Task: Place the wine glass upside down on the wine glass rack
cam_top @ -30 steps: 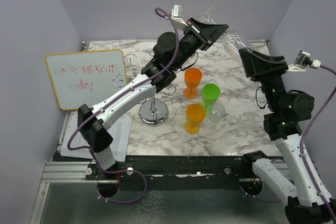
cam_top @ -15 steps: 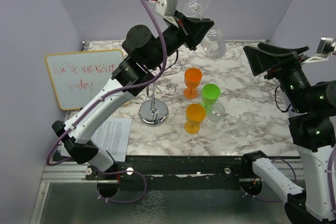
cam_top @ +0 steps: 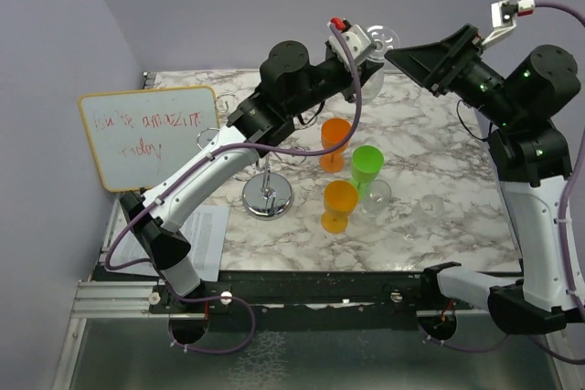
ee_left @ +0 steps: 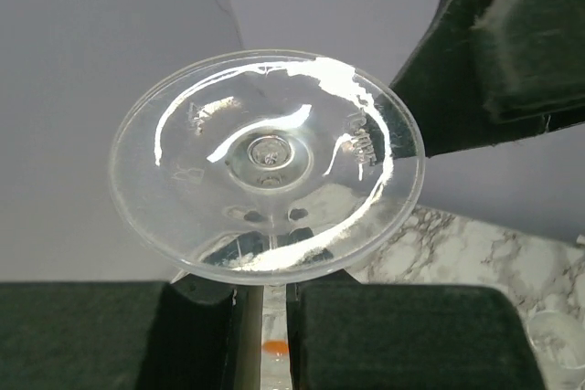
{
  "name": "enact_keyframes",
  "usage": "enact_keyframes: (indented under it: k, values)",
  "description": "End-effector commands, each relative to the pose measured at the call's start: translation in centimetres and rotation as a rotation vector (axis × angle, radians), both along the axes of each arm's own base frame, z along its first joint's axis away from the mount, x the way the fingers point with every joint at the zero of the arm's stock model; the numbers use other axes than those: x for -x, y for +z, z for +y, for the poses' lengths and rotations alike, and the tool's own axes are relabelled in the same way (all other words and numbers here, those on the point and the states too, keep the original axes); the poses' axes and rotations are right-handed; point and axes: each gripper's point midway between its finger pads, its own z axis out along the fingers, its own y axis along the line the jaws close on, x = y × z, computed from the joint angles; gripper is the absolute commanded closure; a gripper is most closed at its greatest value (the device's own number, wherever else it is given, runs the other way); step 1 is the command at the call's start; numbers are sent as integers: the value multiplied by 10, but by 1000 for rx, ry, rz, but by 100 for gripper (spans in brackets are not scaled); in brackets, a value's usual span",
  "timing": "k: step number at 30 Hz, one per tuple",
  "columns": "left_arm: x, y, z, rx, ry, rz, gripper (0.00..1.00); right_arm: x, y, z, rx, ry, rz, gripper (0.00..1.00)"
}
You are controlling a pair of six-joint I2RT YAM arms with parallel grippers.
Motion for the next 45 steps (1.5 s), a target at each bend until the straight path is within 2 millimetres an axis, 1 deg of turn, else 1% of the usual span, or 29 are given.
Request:
enact_keyframes:
  k: [1, 3, 6, 11, 12, 13, 14, 16, 17, 19, 21, 24, 27, 28, 31, 36, 39, 45]
  values:
    - [7, 9, -5, -27, -39, -158, 100, 9, -1, 19, -103, 147, 119, 25]
    - [11, 5, -7, -31, -65, -170, 100, 2, -9, 21, -126, 150, 166, 33]
    - [14, -2, -7, -31, -77, -186, 100, -9, -21, 20, -167, 122, 226, 55]
    - [18, -14, -6, -45, -90, -206, 100, -12, -25, 18, -225, 108, 262, 96]
    - [20, -14, -5, -41, -92, -209, 100, -12, -24, 18, -237, 106, 263, 99]
    - [22, -11, -3, -26, -91, -212, 99, -12, -23, 17, -251, 104, 267, 99]
    - [22, -14, -1, -16, -90, -204, 93, -11, -20, 16, -266, 101, 260, 99]
    - [25, -11, 4, 17, -80, -204, 79, -10, -17, 14, -299, 89, 265, 99]
    - [26, -9, 6, 31, -78, -204, 73, -9, -15, 12, -312, 82, 267, 99]
    - [28, -10, 8, 38, -78, -200, 69, -6, -12, 11, -336, 82, 275, 99]
    - [29, -11, 8, 37, -81, -197, 69, -4, -11, 11, -365, 90, 295, 99]
    - [31, -12, 7, 29, -94, -217, 77, 1, -12, 14, -399, 128, 326, 99]
    - [34, -7, 6, 29, -111, -251, 88, 5, -15, 18, -432, 174, 367, 99]
    - [36, -7, 5, 25, -120, -260, 90, 6, -16, 19, -441, 188, 378, 99]
    - [41, -11, 1, -3, -156, -309, 89, 9, -15, 21, -454, 213, 389, 100]
    - [37, -26, -2, -39, -153, -296, 84, 14, -11, 21, -458, 225, 383, 99]
    - [34, -31, -7, -65, -164, -283, 81, 16, -12, 23, -455, 244, 391, 99]
    - [30, -34, -13, -99, -171, -269, 82, 18, -15, 24, -451, 258, 407, 99]
